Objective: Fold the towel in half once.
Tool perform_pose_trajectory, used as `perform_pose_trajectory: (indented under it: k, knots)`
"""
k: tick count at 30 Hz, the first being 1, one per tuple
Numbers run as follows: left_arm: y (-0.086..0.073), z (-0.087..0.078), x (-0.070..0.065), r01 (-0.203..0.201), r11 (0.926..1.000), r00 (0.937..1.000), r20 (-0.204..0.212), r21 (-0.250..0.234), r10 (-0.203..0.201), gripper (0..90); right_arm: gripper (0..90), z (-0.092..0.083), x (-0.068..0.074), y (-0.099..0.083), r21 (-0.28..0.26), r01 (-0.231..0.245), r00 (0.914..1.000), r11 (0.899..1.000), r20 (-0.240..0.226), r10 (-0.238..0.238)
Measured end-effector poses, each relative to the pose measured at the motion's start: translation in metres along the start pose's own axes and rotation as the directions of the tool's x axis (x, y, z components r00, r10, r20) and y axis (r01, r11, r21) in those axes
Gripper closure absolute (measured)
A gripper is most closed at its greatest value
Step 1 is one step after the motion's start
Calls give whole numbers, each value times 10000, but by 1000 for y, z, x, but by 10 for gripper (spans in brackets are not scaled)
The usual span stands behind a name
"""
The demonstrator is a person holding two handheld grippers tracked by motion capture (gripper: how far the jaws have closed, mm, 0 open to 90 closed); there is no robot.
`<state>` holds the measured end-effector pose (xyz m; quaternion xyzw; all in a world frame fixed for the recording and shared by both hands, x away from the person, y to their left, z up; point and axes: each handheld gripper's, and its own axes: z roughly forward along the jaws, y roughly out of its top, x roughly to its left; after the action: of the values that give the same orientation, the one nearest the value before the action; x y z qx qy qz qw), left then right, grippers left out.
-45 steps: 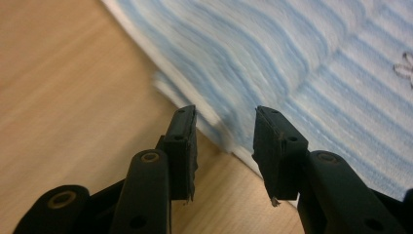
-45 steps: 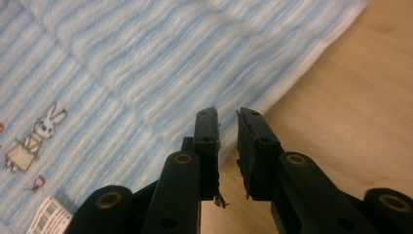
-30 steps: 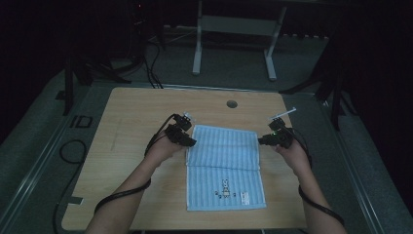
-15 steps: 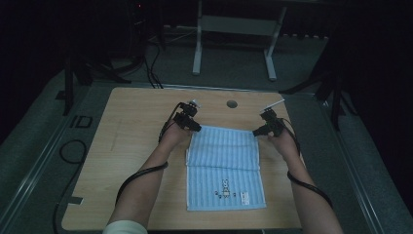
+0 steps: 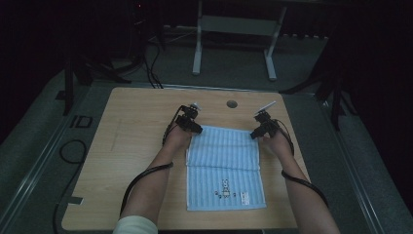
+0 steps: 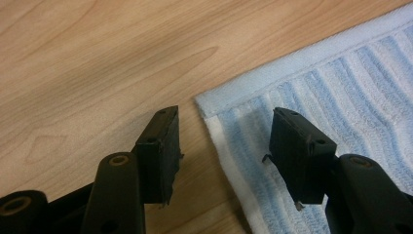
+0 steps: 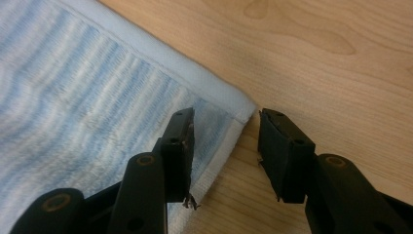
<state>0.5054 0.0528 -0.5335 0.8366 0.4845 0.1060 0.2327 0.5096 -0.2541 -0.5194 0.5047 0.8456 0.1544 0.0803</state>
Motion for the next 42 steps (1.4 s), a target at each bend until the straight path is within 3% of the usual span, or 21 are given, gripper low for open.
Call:
perform_pose_trajectory:
  k: [3, 6, 8, 12, 17, 20, 24, 27, 29, 32, 33, 34, 35, 36, 37, 38, 39, 40, 42]
  knots:
    - [0, 1, -8, -398, 9992, 9992, -14, -79, 398, 517, 596, 3, 3, 1, 38, 146, 9999, 9999, 86, -147]
    - [2, 1, -14, -421, 9990, 9990, 119, -130, 423, 645, 686, 3, 6, 2, -104, 208, 9997, 9997, 122, -206]
    - [2, 1, -17, -614, 9980, 9975, 328, -172, 619, 752, 796, 3, 10, 1, -186, 292, 9995, 9994, 123, -289]
    - [3, -1, -19, -609, 9981, 9970, 488, 46, 606, 848, 842, 3, 16, 2, -152, 552, 9979, 9984, 347, -547]
    - [6, -27, -10, -351, 9975, 9914, 1240, -617, 426, 859, 846, -11, 12, 5, -473, 509, 9985, 9976, 243, -498]
    - [9, -46, -7, -251, 9950, 9897, 1381, -972, 384, 860, 845, -29, 10, 11, -789, 602, 9981, 9951, 167, -591]
    - [19, -77, -2, -367, 9890, 9903, 1275, -1433, 553, 859, 845, -57, 12, 23, -1451, 670, 9977, 9871, 214, -646]
    - [31, -108, 2, -280, 9774, 9903, 1273, -2094, 556, 859, 845, -82, 15, 35, -2005, 769, 9968, 9767, 350, -713]
    - [40, -130, 3, -445, 9697, 9901, 1189, -2401, 749, 859, 845, -102, 17, 45, -2382, 869, 9959, 9673, 464, -781]
    - [50, -160, 3, -617, 9547, 9910, 962, -2911, 934, 858, 845, -135, 20, 58, -3084, 1093, 9933, 9450, 688, -925]
    - [53, -173, 2, -707, 9462, 9921, 767, -3157, 997, 858, 845, -143, 21, 61, -3269, 1168, 9925, 9378, 731, -982]
    - [54, -180, 2, -773, 9423, 9908, 799, -3258, 1089, 858, 844, -155, 22, 65, -3474, 1286, 9908, 9288, 845, -1055]
    - [56, -189, 2, -881, 9325, 9905, 687, -3503, 1193, 858, 844, -163, 23, 67, -3580, 1329, 9902, 9242, 892, -1078]
    - [56, -194, 1, -899, 9297, 9905, 653, -3572, 1208, 858, 845, -174, 24, 68, -3832, 1417, 9887, 9127, 1000, -1115]
    - [54, -200, 0, -927, 9202, 9910, 542, -3804, 1222, 858, 844, -180, 25, 69, -3928, 1461, 9880, 9079, 1041, -1139]
    - [54, -200, 0, -927, 9202, 9910, 542, -3804, 1222, 858, 844, -180, 25, 69, -3928, 1461, 9880, 9079, 1041, -1139]
    - [49, -207, -2, -949, 9077, 9892, 632, -4089, 1319, 858, 844, -189, 26, 68, -4146, 1444, 9886, 8985, 1002, -1127]
    - [46, -208, -3, -1035, 9058, 9877, 645, -4108, 1421, 858, 844, -197, 28, 63, -4415, 1536, 9877, 8840, 945, -1244]
    - [36, -207, -6, -1121, 9066, 9828, 893, -4069, 1616, 857, 844, -197, 30, 55, -4469, 1609, 9868, 8800, 890, -1352]
